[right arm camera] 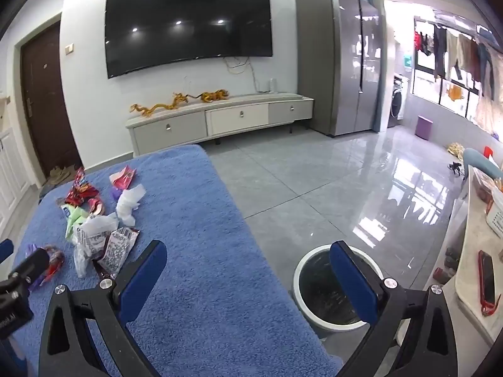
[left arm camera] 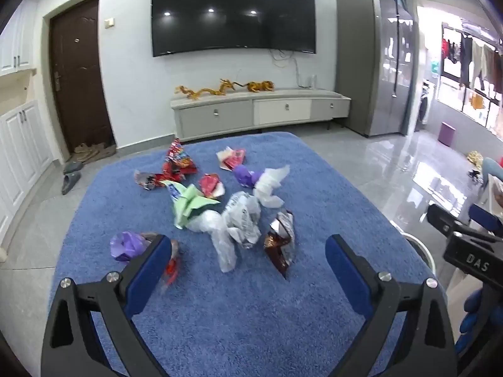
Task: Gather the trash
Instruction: 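Grasp the purple plastic bag with the left gripper while the right grasps the silver chip wrapper, then carry both wrappers to the white bin and open both grippers over it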
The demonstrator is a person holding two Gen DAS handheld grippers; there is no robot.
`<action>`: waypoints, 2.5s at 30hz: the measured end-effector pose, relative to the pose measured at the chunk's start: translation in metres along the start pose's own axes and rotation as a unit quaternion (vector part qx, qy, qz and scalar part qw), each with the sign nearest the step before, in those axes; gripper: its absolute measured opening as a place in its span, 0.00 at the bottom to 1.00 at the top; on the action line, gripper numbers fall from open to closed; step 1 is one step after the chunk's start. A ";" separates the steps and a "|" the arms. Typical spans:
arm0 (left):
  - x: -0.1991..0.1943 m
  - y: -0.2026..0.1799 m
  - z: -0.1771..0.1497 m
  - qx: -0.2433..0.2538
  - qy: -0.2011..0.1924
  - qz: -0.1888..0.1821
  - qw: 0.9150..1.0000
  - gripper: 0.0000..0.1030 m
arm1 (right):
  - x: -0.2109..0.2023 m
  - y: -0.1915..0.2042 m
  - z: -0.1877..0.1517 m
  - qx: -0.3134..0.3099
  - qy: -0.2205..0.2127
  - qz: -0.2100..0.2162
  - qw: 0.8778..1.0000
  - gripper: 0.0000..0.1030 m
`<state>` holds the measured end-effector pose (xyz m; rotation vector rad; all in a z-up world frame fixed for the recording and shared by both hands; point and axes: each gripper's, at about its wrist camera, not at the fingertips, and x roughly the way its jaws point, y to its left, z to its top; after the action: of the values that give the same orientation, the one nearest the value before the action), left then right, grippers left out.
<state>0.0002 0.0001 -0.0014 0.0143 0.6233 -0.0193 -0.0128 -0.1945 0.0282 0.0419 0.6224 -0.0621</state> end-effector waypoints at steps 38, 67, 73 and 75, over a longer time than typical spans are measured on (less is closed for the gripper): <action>0.071 0.170 -0.066 -0.171 0.104 -0.086 0.976 0.47 | 0.131 0.147 -0.016 -0.123 0.208 0.260 0.935 0.44; 0.066 0.187 -0.050 -0.213 0.102 -0.089 0.968 0.26 | 0.126 0.126 -0.011 -0.103 0.198 0.274 0.935 0.31; 0.044 0.194 -0.042 -0.224 0.072 -0.082 0.968 0.26 | 0.116 0.102 -0.012 -0.078 0.191 0.291 0.934 0.30; 0.039 0.193 -0.036 -0.222 0.064 -0.077 0.970 0.26 | 0.111 0.094 -0.011 -0.071 0.185 0.293 0.935 0.30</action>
<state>0.0148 0.1928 -0.0517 -0.4704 0.7465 -0.0280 0.0778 -0.1054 -0.0436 0.0994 0.9683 0.5817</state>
